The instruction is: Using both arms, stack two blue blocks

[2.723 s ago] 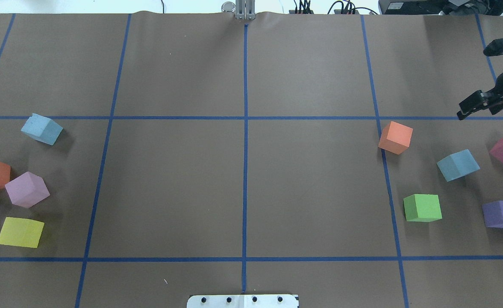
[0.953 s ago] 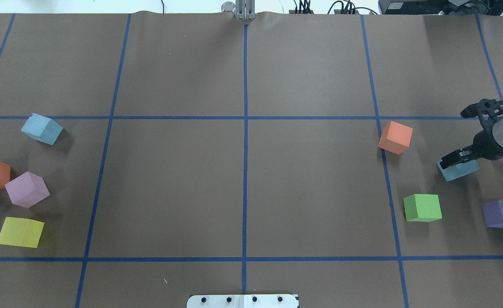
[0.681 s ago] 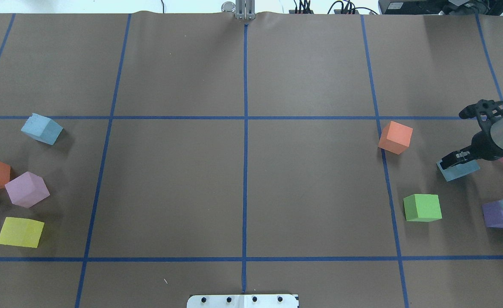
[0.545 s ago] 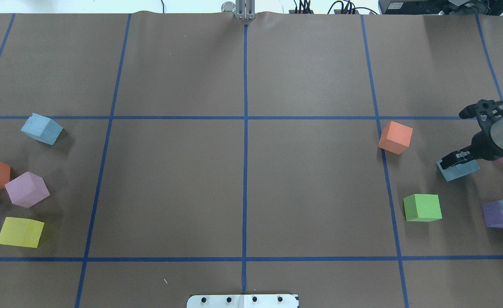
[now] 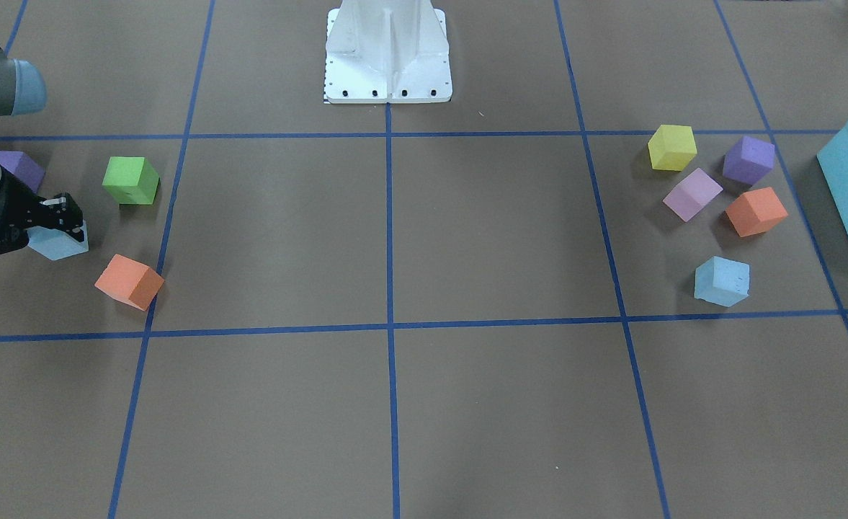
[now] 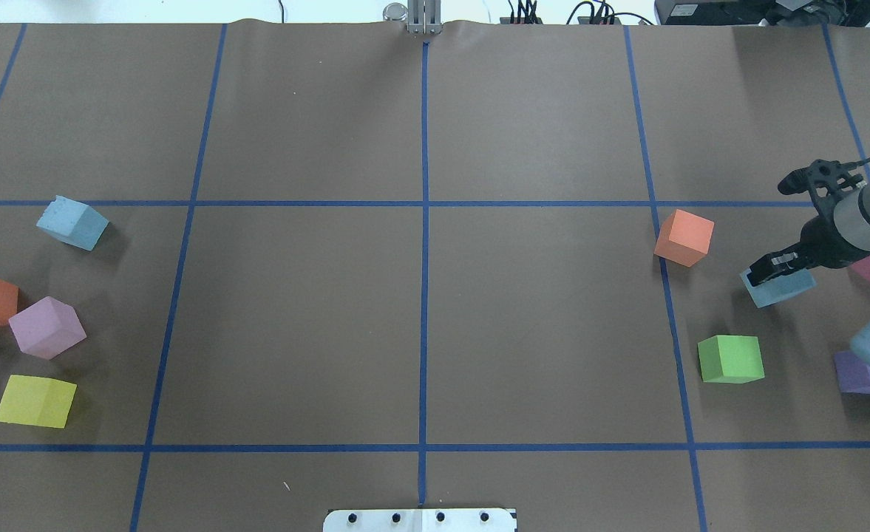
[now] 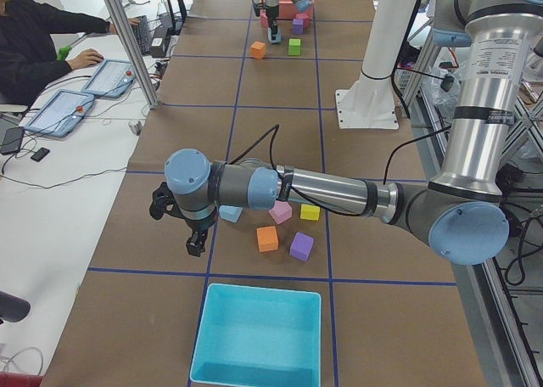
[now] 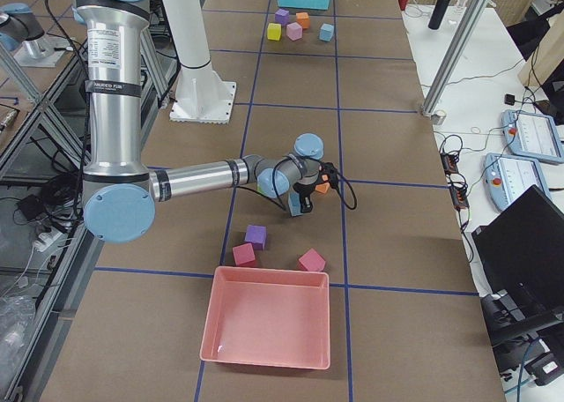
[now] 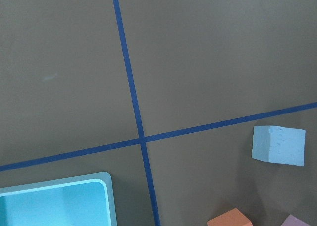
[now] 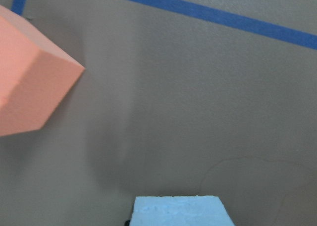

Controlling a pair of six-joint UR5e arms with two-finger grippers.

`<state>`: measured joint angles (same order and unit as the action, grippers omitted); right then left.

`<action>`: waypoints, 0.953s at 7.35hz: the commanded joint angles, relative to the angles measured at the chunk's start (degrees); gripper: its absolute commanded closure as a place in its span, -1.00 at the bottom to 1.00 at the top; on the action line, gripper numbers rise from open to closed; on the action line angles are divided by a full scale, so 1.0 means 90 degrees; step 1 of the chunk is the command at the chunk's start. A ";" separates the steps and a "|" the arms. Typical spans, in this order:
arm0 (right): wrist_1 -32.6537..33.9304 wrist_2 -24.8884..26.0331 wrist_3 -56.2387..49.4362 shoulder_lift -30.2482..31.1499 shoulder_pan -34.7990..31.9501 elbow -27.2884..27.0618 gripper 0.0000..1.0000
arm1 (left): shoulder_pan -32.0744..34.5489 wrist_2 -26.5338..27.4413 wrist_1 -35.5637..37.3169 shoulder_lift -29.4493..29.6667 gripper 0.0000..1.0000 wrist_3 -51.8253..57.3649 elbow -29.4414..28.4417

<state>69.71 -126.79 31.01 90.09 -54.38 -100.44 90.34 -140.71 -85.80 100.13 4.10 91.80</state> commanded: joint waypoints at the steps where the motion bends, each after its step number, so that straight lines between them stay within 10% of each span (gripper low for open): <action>1: 0.2303 -0.0130 0.0021 -0.0952 -0.0061 -0.1024 -0.26 | -0.0718 0.0165 -0.0134 0.0270 -0.95 -0.0212 -0.0033; 3: 0.3792 -0.0170 0.0845 -0.2327 0.0084 -0.1223 -0.26 | -0.1441 0.0400 -0.0795 0.0271 -0.95 -0.0881 -0.0073; 7: 0.3788 0.0559 0.3434 -0.4079 0.1576 -0.0560 -0.25 | -0.2535 0.0928 -0.2795 0.0134 -0.96 -0.2629 -0.0685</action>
<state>103.93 -124.95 55.14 58.11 -44.55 -107.60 70.68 -132.95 -104.39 101.54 -14.39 88.35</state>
